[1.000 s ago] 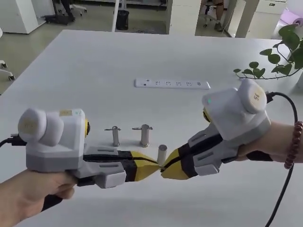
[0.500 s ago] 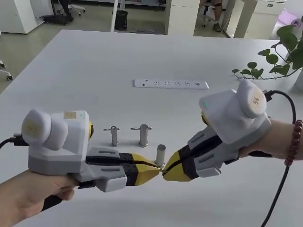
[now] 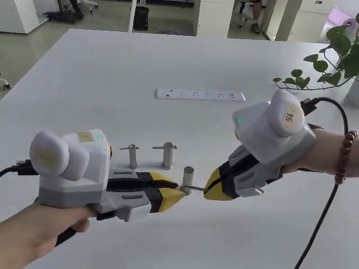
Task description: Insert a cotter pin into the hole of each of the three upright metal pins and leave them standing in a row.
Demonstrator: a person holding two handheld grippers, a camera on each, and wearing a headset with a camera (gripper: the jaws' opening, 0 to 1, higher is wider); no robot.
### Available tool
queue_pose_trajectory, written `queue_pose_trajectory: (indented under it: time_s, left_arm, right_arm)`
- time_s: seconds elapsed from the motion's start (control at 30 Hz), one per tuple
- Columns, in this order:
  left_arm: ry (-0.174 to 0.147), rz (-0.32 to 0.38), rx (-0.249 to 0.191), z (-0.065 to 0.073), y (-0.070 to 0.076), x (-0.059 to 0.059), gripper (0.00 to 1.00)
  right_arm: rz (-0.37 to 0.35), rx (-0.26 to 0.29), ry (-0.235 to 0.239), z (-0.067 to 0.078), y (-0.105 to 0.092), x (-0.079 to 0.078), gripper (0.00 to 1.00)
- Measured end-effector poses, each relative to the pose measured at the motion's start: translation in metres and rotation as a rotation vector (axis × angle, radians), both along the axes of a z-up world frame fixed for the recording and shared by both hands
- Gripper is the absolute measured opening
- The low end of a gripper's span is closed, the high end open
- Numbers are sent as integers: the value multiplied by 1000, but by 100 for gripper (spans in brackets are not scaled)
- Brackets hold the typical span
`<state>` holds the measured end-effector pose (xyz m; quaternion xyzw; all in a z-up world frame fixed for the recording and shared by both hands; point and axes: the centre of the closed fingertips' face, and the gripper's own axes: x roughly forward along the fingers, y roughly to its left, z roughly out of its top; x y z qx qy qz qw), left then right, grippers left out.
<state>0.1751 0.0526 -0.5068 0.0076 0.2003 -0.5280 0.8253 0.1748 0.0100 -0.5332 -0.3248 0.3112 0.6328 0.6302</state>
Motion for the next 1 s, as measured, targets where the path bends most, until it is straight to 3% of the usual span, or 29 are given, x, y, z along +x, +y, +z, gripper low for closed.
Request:
queue_pose_trajectory:
  time_s: [0.03, 0.2, 0.53, 1.0]
  left_arm:
    - [5, 28, 10, -2, 2, 3, 11]
    - [-30, 101, 38, -9, 6, 13, 12]
    - [-59, 172, 91, -24, 4, 27, 19]
    - [-31, 238, 147, -51, 1, 52, 20]
  right_arm:
    - [-5, -6, -5, -1, -1, 3, 0]
    - [-16, -53, -25, -8, -8, 14, 0]
    - [-35, -107, -33, -20, -20, 32, 0]
    - [-24, -157, -68, -35, -28, 49, 0]
